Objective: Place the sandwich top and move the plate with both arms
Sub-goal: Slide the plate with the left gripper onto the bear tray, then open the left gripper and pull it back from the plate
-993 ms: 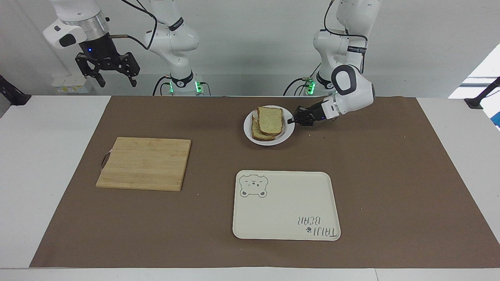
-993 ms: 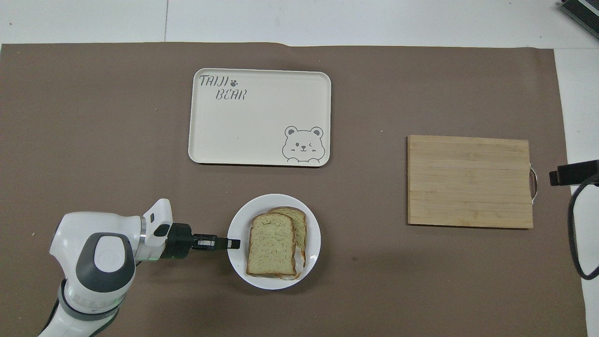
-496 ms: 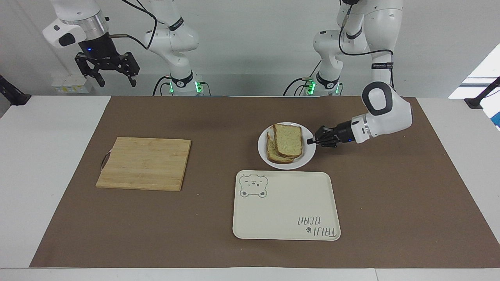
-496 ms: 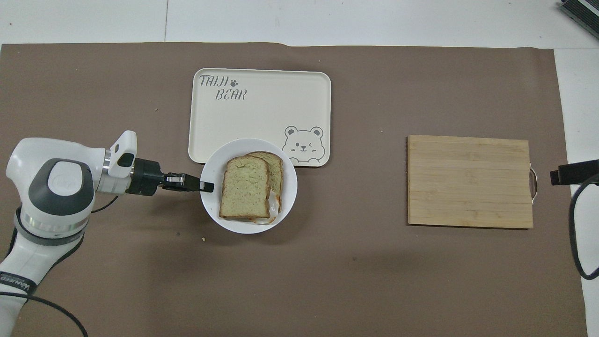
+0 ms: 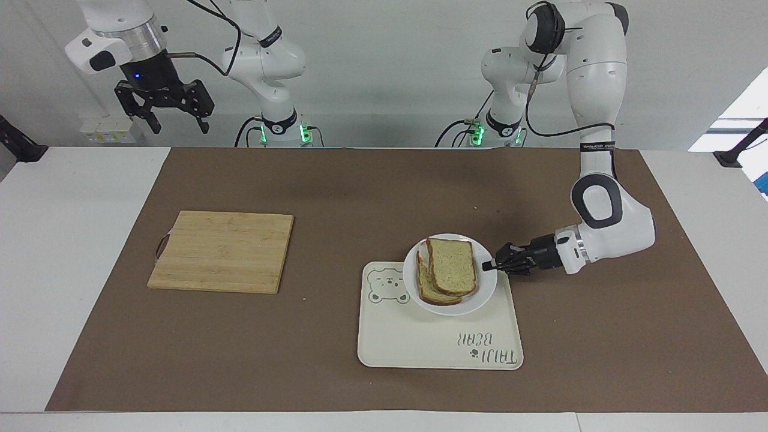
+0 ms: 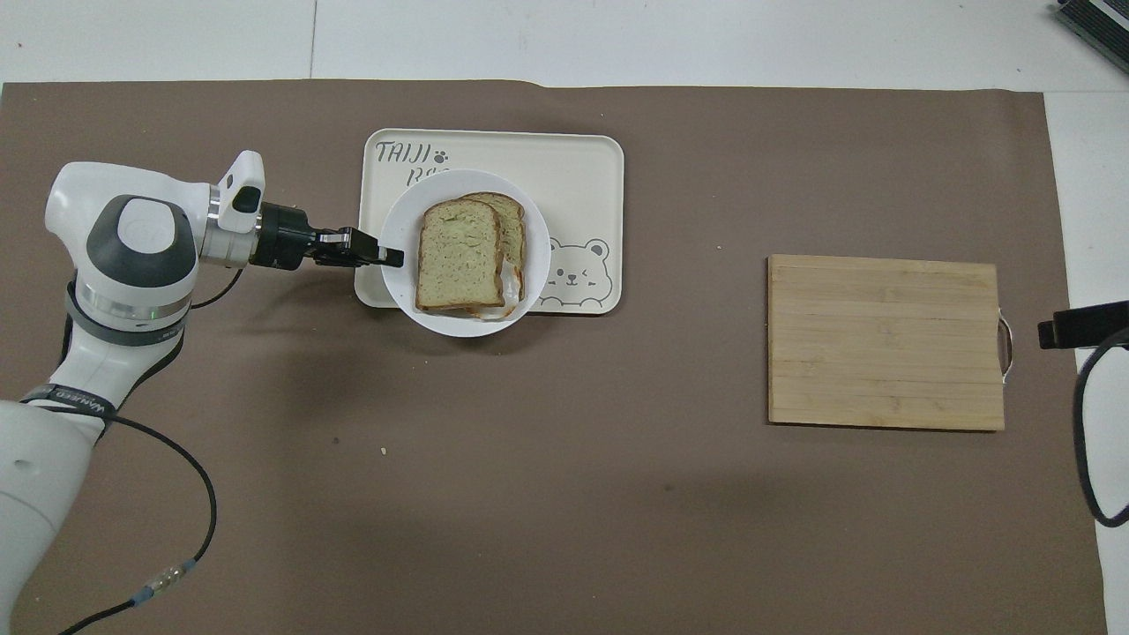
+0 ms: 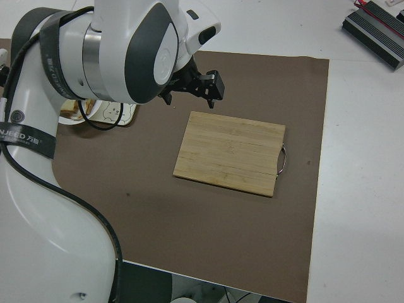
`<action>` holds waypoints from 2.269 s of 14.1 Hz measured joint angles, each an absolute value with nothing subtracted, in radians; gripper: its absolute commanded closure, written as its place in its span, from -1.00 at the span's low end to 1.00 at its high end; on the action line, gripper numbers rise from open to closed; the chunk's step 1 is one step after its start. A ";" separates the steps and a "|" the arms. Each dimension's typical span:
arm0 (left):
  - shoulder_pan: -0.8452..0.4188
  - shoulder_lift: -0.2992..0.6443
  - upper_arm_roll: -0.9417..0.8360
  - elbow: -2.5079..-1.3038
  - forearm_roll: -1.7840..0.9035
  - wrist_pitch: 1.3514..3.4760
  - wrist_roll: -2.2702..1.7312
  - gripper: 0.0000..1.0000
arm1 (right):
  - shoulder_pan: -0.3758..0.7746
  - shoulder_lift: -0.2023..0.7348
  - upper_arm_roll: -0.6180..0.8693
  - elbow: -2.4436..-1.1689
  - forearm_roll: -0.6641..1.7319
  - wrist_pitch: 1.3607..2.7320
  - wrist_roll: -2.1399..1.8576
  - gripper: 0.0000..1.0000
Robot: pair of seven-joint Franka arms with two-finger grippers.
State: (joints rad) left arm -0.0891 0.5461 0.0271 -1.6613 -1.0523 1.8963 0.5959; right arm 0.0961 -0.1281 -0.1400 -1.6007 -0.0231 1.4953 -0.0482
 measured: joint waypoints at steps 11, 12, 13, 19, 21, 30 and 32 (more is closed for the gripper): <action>-0.136 0.652 -0.011 -1.539 -1.044 2.000 0.490 1.00 | 0.096 -0.129 -0.140 -1.612 -0.023 1.496 -0.048 -1.00; -0.138 0.655 -0.011 -1.540 -1.040 2.000 0.482 0.88 | 0.096 -0.129 -0.140 -1.612 -0.023 1.496 -0.048 -1.00; -0.139 0.656 -0.011 -1.541 -1.035 2.000 0.478 0.77 | 0.096 -0.129 -0.140 -1.612 -0.023 1.496 -0.048 -1.00; -0.138 0.653 -0.002 -1.535 -0.951 2.000 0.434 0.00 | 0.096 -0.129 -0.140 -1.612 -0.023 1.494 -0.048 -1.00; -0.138 0.631 0.000 -1.529 -0.877 2.000 0.411 -0.61 | 0.095 -0.129 -0.141 -1.613 -0.023 1.492 -0.048 -1.00; -0.137 0.322 0.011 -1.512 -0.186 1.958 0.291 -1.00 | 0.086 -0.072 -0.146 -1.551 -0.018 1.443 -0.039 -1.00; -0.136 0.243 0.018 -1.511 -0.114 1.888 0.291 -1.00 | 0.086 -0.072 -0.146 -1.551 -0.018 1.444 -0.039 -1.00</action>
State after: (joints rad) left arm -0.1356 0.2428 0.0183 -1.5109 -0.1143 1.8877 0.2906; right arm 0.0857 -0.0723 -0.1459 -1.5508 -0.0185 1.4442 -0.0388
